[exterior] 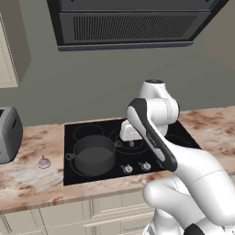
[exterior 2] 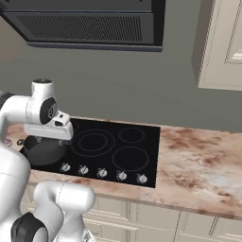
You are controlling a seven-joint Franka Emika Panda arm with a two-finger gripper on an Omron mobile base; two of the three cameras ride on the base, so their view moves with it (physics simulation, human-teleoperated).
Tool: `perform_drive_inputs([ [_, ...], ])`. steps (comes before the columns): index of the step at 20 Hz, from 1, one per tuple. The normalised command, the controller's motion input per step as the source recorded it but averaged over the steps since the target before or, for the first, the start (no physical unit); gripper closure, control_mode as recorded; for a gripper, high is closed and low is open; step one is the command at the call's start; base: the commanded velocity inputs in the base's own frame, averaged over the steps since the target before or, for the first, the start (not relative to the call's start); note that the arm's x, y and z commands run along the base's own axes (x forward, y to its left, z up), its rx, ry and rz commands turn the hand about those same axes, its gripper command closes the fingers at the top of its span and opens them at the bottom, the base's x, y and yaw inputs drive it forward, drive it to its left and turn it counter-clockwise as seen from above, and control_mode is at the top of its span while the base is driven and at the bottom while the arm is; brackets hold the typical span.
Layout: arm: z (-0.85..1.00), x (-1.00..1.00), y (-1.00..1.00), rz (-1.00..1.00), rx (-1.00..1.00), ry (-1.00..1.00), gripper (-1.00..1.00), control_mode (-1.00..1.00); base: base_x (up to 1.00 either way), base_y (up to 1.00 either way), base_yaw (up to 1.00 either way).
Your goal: Turn on the burner for the pot on the stove. Wait thirty seconds for the pot to heat up. Then add the garlic to the pot.
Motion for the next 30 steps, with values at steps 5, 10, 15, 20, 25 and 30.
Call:
perform_drive_inputs([
  [5, -0.18, 0.07, 0.00, 0.00, 0.00, -0.01, -1.00, -1.00, 0.00, 0.00, 0.00],
  [10, -0.19, 0.19, 0.00, 0.00, 0.03, -0.09, -1.00, -1.00, 0.00, 0.00, 0.00],
  [15, -0.23, 0.22, 0.00, 0.00, 0.00, -0.07, -1.00, -1.00, 0.00, 0.00, 0.00],
  [20, -0.21, 0.29, 0.00, 0.00, 0.00, 0.00, -1.00, -1.00, 0.00, 0.00, 0.00],
  [25, -0.22, 0.29, 0.00, 0.00, 0.00, 0.00, -1.00, -1.00, 0.00, 0.00, 0.00],
  [30, -0.42, 0.14, 0.00, 0.01, -0.03, 0.01, -1.00, -1.00, 0.00, 0.00, 0.00],
])
